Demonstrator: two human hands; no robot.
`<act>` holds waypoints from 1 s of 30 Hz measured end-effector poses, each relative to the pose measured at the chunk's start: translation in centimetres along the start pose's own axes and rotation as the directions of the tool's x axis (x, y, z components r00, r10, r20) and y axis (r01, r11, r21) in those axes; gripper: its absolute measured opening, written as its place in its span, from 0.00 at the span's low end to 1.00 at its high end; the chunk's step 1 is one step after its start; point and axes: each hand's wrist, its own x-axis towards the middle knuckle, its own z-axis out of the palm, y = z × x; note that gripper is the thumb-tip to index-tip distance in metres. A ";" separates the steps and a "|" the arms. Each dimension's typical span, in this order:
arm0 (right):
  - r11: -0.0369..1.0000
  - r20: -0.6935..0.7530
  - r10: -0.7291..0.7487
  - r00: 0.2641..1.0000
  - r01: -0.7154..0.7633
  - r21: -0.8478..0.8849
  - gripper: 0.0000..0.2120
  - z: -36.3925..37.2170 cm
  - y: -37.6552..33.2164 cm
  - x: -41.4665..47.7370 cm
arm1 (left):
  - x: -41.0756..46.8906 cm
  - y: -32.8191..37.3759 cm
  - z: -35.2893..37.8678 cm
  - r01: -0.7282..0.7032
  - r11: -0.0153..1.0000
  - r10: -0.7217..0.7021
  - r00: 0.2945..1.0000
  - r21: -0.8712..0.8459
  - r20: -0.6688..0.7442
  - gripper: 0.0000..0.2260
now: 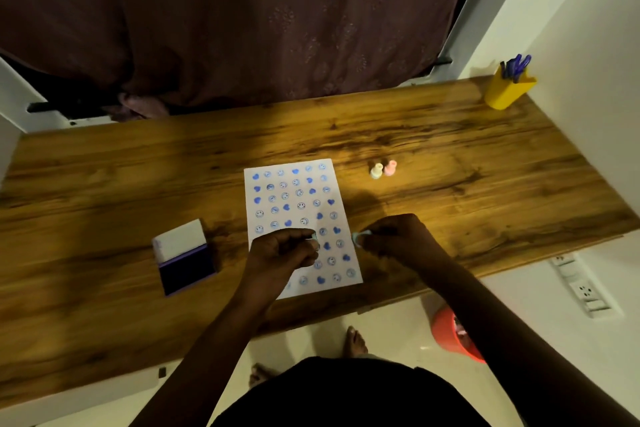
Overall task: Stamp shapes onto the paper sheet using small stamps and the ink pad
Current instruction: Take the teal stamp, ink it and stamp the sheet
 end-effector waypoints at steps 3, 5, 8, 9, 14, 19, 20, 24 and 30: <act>0.941 0.100 -0.041 0.994 0.005 0.338 0.06 -0.8 -0.5 -0.5 | 0.1 0.6 1.7 -0.028 0.999 0.025 0.996 0.036 0.091 0.10; 0.924 0.130 -0.077 0.989 0.022 0.383 0.08 -0.9 -0.5 -0.5 | 0.3 1.0 2.8 -0.052 0.996 0.043 0.991 0.067 0.124 0.10; 0.910 0.145 -0.152 0.978 0.081 0.406 0.09 -1.1 -0.3 -0.5 | 0.5 1.7 4.2 -0.095 0.990 0.078 0.983 0.102 0.164 0.13; 0.906 0.138 -0.172 0.975 0.102 0.411 0.09 -1.3 -0.2 -0.4 | 0.6 1.9 4.6 -0.102 0.989 0.083 0.981 0.105 0.173 0.14; 0.914 0.102 -0.244 0.964 0.193 0.357 0.11 -2.7 0.0 0.2 | 1.3 2.3 5.9 -0.132 0.981 0.109 0.981 0.141 0.158 0.12; 0.918 0.143 -0.281 0.949 0.223 0.329 0.11 -4.1 0.5 1.0 | 1.9 2.6 7.1 -0.109 0.985 0.086 0.982 0.130 0.171 0.12; 0.916 0.153 -0.277 0.949 0.213 0.340 0.11 -4.3 0.6 1.1 | 2.0 2.7 7.2 -0.109 0.986 0.087 0.981 0.123 0.173 0.12; 0.934 0.195 -0.242 0.950 0.174 0.311 0.09 -5.5 1.3 1.8 | 2.5 2.7 8.6 -0.114 0.987 0.094 0.981 0.115 0.169 0.13; 0.971 0.140 -0.173 0.975 0.145 0.192 0.05 -6.8 1.8 4.7 | 3.8 2.0 10.2 -0.076 0.994 0.069 0.993 0.075 0.091 0.14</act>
